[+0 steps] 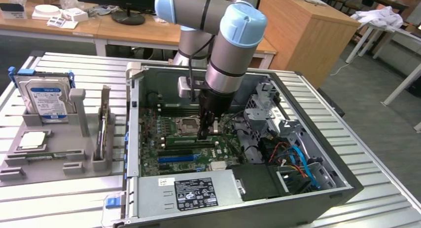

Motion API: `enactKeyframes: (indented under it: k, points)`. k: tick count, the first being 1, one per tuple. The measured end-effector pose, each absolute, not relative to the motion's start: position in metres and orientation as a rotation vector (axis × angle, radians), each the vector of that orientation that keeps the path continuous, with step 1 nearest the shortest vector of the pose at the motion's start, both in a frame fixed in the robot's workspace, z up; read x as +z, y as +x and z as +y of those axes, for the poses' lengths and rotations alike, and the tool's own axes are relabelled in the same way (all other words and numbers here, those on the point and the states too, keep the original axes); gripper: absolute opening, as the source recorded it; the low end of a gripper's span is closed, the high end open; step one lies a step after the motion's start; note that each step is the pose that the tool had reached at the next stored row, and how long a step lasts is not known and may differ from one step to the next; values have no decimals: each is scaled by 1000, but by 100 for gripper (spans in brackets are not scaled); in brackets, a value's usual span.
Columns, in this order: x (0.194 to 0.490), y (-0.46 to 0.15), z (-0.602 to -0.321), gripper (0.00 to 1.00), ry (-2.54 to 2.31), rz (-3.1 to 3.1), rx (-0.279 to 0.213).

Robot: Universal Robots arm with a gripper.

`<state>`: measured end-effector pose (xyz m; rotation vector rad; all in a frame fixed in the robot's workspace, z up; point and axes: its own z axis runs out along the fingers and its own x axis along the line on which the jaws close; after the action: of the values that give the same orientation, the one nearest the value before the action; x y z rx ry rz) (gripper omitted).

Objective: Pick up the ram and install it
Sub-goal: 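Insert the ram into the slot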

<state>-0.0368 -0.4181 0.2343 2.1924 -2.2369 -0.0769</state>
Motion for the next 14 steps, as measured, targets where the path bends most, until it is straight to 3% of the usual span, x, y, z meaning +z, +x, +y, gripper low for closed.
enactKeyframes:
  k: [14]
  points:
    - [234, -37, -418, 11, 2203, -2226, -77]
